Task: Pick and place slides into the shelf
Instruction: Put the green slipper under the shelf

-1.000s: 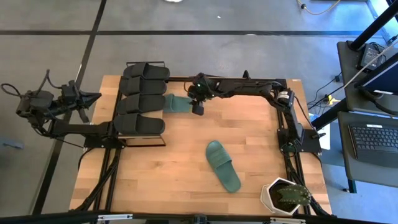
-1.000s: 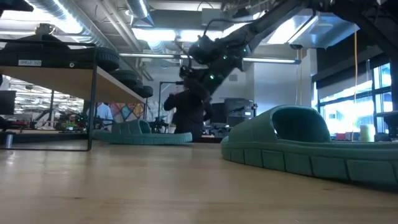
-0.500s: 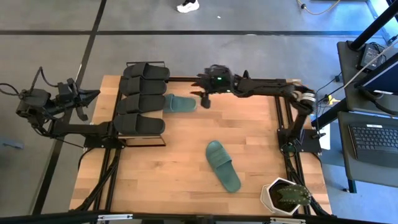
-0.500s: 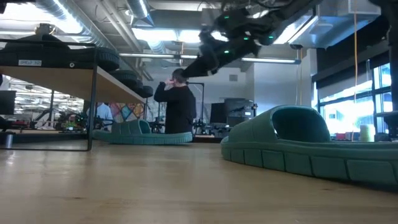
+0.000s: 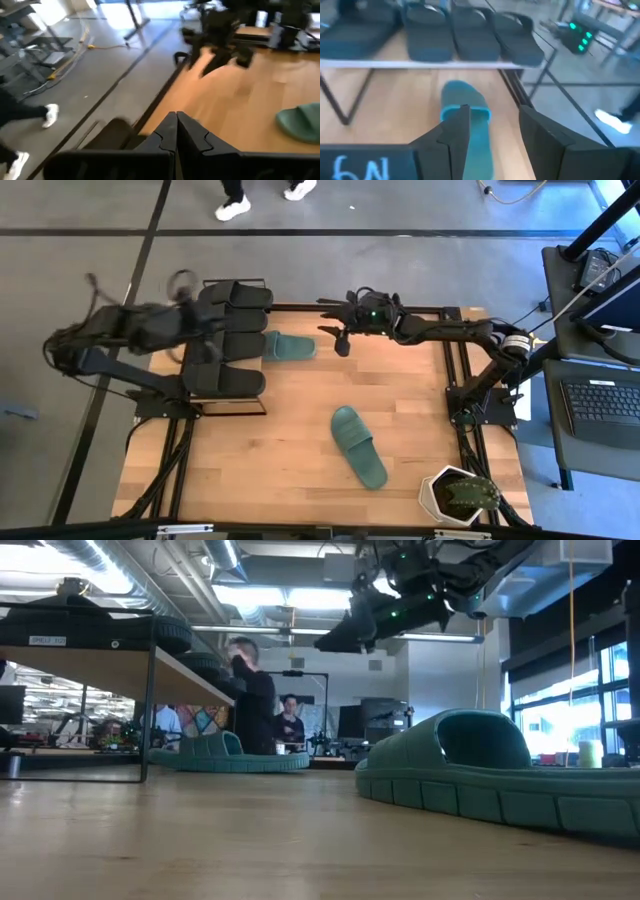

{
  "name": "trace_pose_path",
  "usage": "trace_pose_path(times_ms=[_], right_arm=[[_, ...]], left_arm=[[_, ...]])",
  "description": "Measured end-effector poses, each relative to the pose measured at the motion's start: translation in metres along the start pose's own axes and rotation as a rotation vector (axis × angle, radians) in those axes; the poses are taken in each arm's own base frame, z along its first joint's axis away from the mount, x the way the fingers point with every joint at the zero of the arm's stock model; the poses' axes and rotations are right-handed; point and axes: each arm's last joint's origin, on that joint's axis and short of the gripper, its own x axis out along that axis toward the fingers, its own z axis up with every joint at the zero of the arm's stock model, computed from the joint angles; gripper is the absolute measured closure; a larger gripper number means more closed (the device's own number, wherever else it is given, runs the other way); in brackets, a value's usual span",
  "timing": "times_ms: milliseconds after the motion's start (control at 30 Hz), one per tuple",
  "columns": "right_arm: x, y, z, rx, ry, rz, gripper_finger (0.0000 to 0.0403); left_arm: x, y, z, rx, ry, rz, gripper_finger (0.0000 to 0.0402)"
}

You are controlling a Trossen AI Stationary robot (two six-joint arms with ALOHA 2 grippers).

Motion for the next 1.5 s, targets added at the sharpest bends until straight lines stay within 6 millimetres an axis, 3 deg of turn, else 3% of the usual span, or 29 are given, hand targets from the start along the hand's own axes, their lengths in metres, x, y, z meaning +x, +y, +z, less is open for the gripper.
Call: trace_pose_path(times_ms=[167,300,600,733,967,1200,1500], right_arm=[[-0.011,-0.007,-0.013,0.018,0.196,-0.125,0.0234],[-0.028,-0.004,-0.021,0.003,0.181,-0.12,0.0234],[-0.088,0.015,-0.062,0.071,-0.032,-0.142,0.0234],[-0.098,0.021,-0.074,0.121,-0.025,-0.148,0.0234],[-0.099,0.023,-0.077,0.162,-0.019,-0.143,0.0234],[-0.099,0.023,-0.079,0.165,-0.004,-0.138,0.0234],[-0.099,0.024,-0.083,0.172,0.042,-0.131,0.0234]], left_arm=[[0.038,-0.023,0.057,0.041,0.06,-0.042,0.0401],[0.073,-0.026,0.086,0.042,0.146,-0.062,0.0401],[0.155,-0.006,0.101,0.022,0.32,-0.028,0.0401],[0.195,0.008,0.095,0.003,0.396,-0.079,0.0401],[0.26,0.021,0.071,0.009,0.544,-0.08,0.0401],[0.324,0.007,0.035,0.029,0.711,-0.082,0.0401],[0.382,-0.007,-0.013,0.053,0.892,-0.094,0.0401]])
